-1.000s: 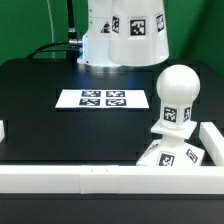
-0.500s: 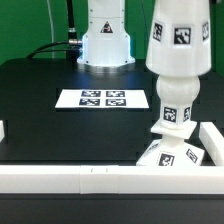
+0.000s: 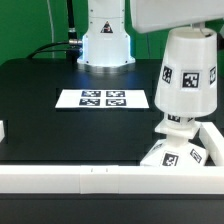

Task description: Assemble lamp

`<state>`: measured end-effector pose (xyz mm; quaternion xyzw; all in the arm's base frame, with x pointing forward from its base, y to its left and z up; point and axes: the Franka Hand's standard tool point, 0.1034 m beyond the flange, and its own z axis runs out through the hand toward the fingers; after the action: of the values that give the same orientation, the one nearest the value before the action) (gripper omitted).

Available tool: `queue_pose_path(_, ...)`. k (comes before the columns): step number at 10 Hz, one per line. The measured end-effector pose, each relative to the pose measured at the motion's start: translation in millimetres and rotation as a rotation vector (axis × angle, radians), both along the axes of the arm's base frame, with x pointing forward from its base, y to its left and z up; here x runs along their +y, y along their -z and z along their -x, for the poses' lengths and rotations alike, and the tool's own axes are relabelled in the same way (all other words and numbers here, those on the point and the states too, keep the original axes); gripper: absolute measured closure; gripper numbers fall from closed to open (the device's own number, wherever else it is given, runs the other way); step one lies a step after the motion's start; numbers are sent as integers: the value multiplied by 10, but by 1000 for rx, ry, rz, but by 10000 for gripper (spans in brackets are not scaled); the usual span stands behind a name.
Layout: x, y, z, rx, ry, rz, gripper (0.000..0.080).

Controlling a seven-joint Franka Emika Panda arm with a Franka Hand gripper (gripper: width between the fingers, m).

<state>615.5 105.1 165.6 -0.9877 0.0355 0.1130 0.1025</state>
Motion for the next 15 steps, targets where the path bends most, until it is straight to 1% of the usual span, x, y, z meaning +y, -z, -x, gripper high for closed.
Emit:
queue_pose_path(1, -21, 75, 34, -1, -8, 1, 755)
queue_pose_path(2, -31, 111, 67, 5, -8, 2, 755)
queue_pose_path(5, -48, 138, 92, 12, -6, 2, 755)
queue_pose_path(6, -58, 133, 88, 11, -5, 2, 677)
queue_pose_path(7, -64, 128, 85, 10, -4, 2, 677)
queue_pose_path(8, -61, 118, 82, 8, -5, 1, 494)
queue_pose_path(9, -61, 107, 79, 8, -5, 1, 494)
queue_pose_path(10, -61, 97, 72, 7, -6, 2, 310)
queue_pose_path(11, -49, 87, 72, 8, -7, 2, 182)
queue_pose_path(12, -29, 65, 101, 29, -6, 5, 182)
queue_pose_path(13, -2, 27, 130, 60, -12, 23, 117)
queue_pose_path(14, 38, 1, 132, 86, -25, 49, 105)
queue_pose_path(15, 78, 7, 116, 89, -34, 61, 105)
